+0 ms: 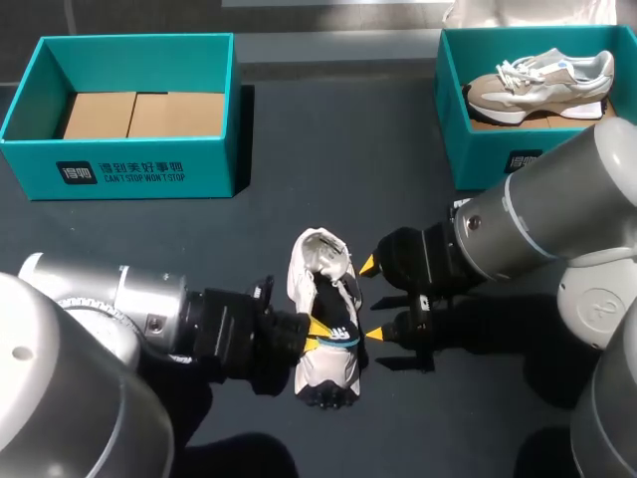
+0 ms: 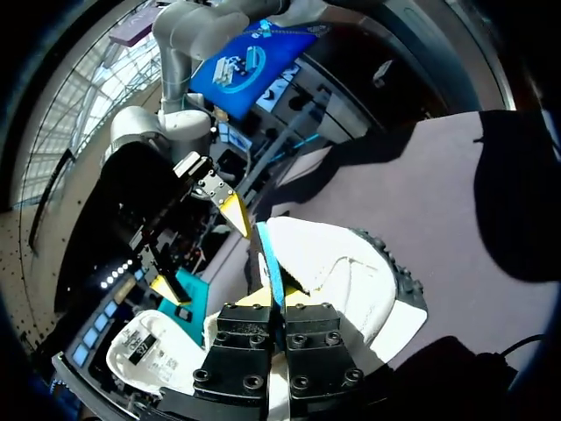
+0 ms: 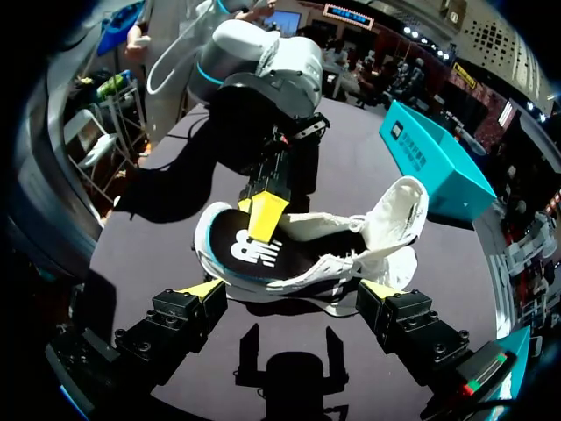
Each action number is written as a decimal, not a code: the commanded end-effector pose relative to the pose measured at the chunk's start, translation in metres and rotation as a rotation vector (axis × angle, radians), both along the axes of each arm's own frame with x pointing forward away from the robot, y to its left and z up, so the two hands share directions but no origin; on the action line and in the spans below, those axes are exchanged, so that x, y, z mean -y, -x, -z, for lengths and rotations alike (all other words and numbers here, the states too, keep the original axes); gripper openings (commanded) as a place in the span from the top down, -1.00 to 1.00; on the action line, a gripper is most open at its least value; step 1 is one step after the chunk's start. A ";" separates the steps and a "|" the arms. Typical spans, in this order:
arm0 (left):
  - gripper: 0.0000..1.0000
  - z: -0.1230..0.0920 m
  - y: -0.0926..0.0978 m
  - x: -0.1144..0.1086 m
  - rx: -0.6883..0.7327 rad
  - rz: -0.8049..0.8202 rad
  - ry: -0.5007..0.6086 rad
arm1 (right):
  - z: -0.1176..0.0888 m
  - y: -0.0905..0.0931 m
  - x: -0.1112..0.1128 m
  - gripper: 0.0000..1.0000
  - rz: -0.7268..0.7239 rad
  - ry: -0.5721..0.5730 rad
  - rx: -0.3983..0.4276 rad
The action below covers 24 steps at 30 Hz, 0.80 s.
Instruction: Take the shoe out of the shoebox, open the shoe tongue, remove and reinsert the insole, then place the shoe into the shoebox
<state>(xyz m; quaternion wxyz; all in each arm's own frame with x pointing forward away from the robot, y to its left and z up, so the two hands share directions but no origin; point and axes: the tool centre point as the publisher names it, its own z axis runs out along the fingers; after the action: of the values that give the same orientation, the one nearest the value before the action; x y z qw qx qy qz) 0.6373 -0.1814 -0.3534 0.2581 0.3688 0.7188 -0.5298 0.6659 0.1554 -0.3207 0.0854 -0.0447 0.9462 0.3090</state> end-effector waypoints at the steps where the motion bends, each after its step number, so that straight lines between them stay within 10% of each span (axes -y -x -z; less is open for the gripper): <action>1: 1.00 0.011 -0.010 0.003 0.003 -0.015 -0.005 | 0.001 0.001 0.000 -1.00 0.002 -0.001 0.002; 11: 1.00 0.000 -0.005 -0.013 0.005 -0.043 0.031 | 0.001 0.001 0.000 -1.00 0.002 -0.001 0.002; 14: 0.24 -0.010 0.000 -0.014 0.006 -0.040 0.072 | 0.001 0.001 0.000 -1.00 0.002 -0.001 0.002; 24: 0.21 -0.026 0.007 -0.011 0.020 -0.037 0.122 | 0.001 0.001 0.000 -1.00 0.002 -0.001 0.002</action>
<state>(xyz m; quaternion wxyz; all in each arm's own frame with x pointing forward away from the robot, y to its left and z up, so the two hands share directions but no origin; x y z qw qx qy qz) 0.6355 -0.1728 -0.3301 0.2929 0.3462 0.6889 -0.5654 0.6659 0.1554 -0.3207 0.0854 -0.0447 0.9462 0.3090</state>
